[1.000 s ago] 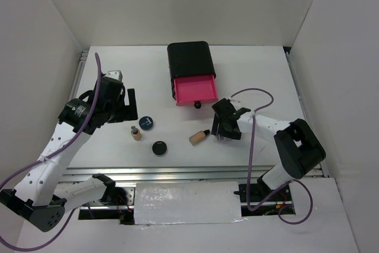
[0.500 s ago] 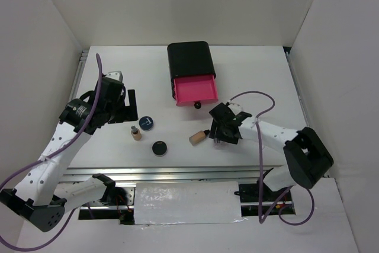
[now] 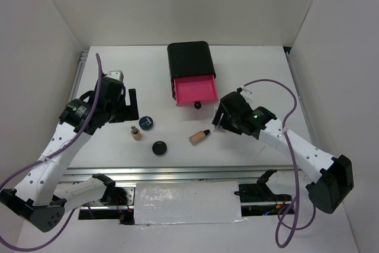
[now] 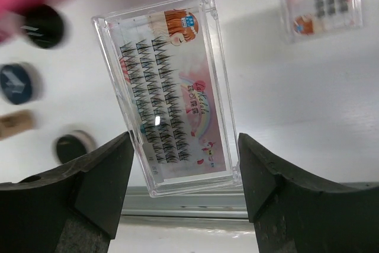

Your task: Organize the makeup

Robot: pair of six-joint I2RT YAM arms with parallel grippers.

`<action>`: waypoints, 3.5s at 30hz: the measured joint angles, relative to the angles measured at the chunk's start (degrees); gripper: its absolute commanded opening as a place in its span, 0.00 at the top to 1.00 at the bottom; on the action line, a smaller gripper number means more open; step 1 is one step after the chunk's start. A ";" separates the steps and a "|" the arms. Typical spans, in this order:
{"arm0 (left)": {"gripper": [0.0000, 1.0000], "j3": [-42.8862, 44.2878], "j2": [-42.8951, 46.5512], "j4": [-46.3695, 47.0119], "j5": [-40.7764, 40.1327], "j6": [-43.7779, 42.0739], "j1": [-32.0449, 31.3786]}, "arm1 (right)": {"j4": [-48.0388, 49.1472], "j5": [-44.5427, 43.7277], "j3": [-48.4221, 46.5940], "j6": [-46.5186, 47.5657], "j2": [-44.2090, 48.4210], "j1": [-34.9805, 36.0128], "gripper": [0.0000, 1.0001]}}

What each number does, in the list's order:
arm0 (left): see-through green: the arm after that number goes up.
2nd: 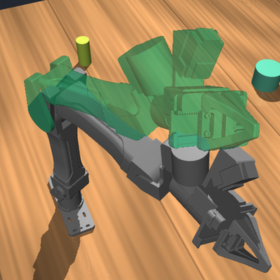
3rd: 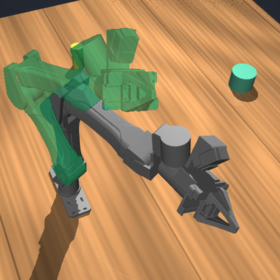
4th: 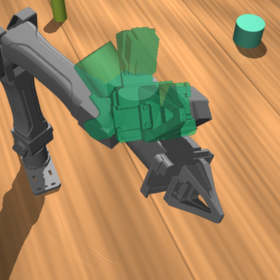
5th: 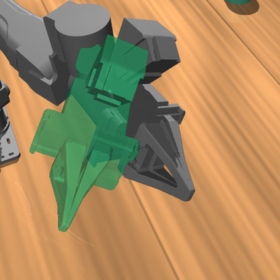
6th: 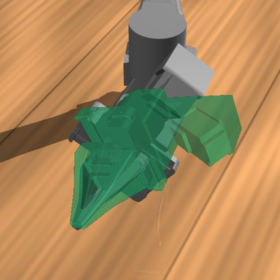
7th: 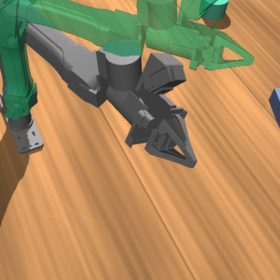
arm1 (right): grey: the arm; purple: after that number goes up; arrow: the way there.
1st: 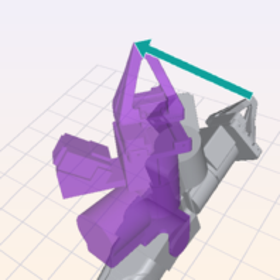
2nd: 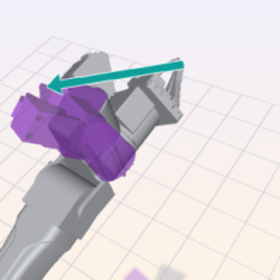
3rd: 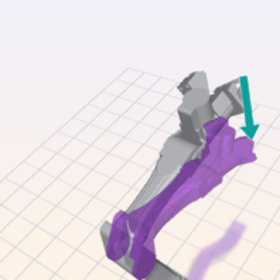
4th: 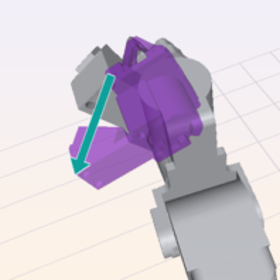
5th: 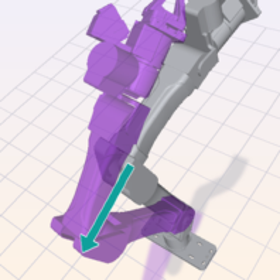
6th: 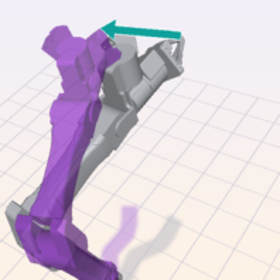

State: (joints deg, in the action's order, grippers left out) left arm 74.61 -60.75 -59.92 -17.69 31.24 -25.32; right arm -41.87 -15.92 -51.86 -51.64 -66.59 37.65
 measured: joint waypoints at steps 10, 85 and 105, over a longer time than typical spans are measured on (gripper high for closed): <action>0.01 0.00 1.05 0.17 0.98 0.02 0.00 | 2.54 -0.66 -16.20 -2.89 -1.75 0.00 0.51; 0.01 -1.60 5.31 -1.77 -0.04 -3.54 0.00 | 4.68 4.68 -13.05 8.59 -19.50 -26.60 0.00; 0.01 -1.90 4.59 -1.03 2.21 -4.39 0.00 | -1.03 15.50 -19.06 35.58 -31.80 -29.92 0.00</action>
State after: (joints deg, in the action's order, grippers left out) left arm 72.71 -56.16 -60.95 -15.49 26.85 -25.32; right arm -42.89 -0.43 -70.91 -16.05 -98.39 7.73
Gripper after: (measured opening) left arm 0.994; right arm 0.997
